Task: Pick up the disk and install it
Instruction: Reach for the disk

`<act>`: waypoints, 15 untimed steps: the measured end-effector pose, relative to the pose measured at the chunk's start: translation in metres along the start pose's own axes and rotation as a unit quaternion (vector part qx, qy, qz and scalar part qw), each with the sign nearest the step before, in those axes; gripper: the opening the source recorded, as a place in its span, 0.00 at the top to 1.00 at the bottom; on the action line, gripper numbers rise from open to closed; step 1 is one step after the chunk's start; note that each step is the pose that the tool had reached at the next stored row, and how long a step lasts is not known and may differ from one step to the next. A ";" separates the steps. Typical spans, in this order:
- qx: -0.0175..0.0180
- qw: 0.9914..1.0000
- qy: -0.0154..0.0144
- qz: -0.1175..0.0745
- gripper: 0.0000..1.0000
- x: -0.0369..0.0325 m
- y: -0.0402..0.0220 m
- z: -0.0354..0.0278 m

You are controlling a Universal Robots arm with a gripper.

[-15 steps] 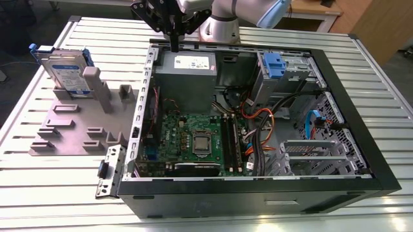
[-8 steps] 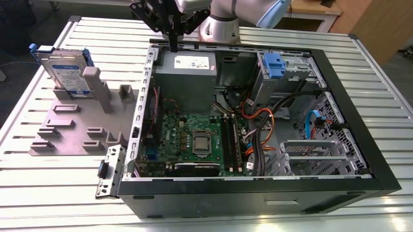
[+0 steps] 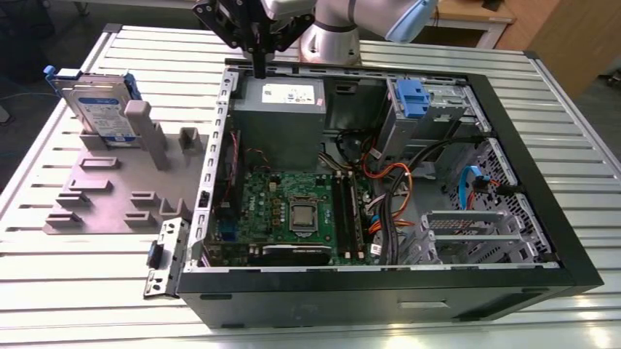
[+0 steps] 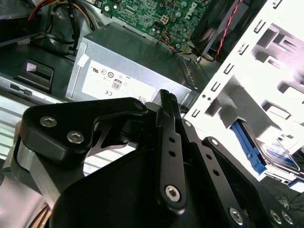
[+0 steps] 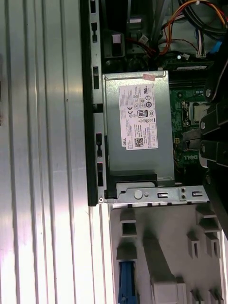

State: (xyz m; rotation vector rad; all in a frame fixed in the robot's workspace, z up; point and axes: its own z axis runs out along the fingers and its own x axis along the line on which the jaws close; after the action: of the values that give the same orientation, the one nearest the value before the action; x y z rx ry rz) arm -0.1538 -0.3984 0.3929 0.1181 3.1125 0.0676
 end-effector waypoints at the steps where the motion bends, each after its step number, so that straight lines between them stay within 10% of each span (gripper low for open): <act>1: 0.000 1.000 0.000 0.000 0.89 0.0002 0.0000 0.0000; 15: 0.000 1.000 0.000 0.000 0.89 0.0040 -0.0003 0.0000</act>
State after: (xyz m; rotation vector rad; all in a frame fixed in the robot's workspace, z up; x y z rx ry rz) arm -0.1578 -0.3984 0.3928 0.1179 3.1125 0.0677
